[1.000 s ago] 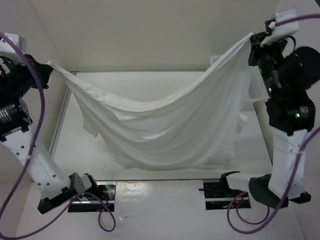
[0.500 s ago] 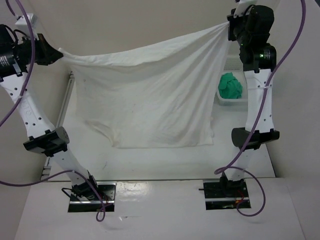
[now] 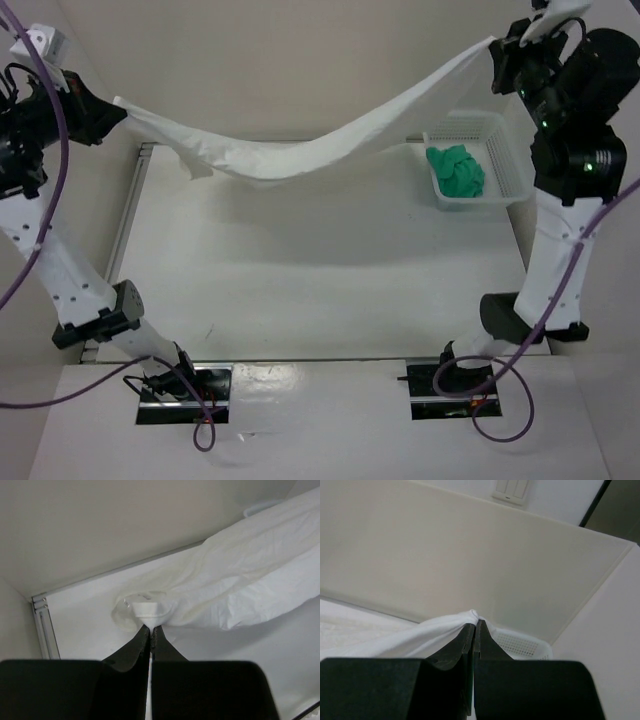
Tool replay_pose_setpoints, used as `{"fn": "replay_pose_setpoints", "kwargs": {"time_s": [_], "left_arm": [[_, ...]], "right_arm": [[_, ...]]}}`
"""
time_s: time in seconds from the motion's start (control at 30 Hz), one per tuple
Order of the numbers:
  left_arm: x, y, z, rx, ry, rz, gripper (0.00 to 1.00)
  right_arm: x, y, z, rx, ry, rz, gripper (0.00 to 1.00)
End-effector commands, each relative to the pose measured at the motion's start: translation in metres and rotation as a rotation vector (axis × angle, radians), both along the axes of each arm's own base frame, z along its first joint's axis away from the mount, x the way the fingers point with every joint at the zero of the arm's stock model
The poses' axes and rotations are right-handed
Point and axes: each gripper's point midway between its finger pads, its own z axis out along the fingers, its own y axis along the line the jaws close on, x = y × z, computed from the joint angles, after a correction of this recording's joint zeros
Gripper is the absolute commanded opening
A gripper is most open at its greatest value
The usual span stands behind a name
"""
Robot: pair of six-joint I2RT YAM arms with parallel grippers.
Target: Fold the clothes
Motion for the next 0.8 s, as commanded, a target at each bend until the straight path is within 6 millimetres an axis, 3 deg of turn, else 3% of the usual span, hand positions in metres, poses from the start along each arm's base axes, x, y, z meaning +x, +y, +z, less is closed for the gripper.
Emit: {"fn": "replay_pose_setpoints", "kwargs": {"time_s": [0.0,0.17,0.2,0.33,0.57,0.67,0.73,0.77], "left_arm": [[-0.057,-0.035,0.04,0.083,-0.15,-0.049,0.0],[-0.096,-0.057,0.034,0.129,-0.155,-0.097,0.0],[-0.097,-0.058,0.029,0.13,-0.145,-0.099,0.0],[-0.116,-0.065,0.039,0.175,-0.194,-0.081,0.0],[-0.116,-0.066,0.042,0.165,-0.199,-0.077,0.0],[-0.103,-0.061,0.037,0.135,-0.17,-0.095,0.0],[-0.097,-0.059,0.038,0.131,-0.17,-0.106,0.0],[-0.085,-0.053,0.034,0.118,-0.149,-0.106,0.0]], "right_arm": [[-0.067,0.007,0.028,-0.03,-0.1,0.055,0.0],[-0.111,0.005,0.013,-0.085,-0.114,0.054,0.0],[-0.131,0.002,0.02,-0.095,-0.151,0.04,0.0],[-0.159,-0.006,0.024,-0.106,-0.194,-0.004,0.0],[-0.156,-0.008,0.023,-0.113,-0.185,-0.016,0.0],[-0.139,-0.007,0.023,-0.103,-0.178,-0.013,0.0],[-0.117,-0.006,0.013,-0.095,-0.133,-0.009,0.0],[-0.111,-0.006,0.013,-0.095,-0.127,-0.009,0.0]]}}
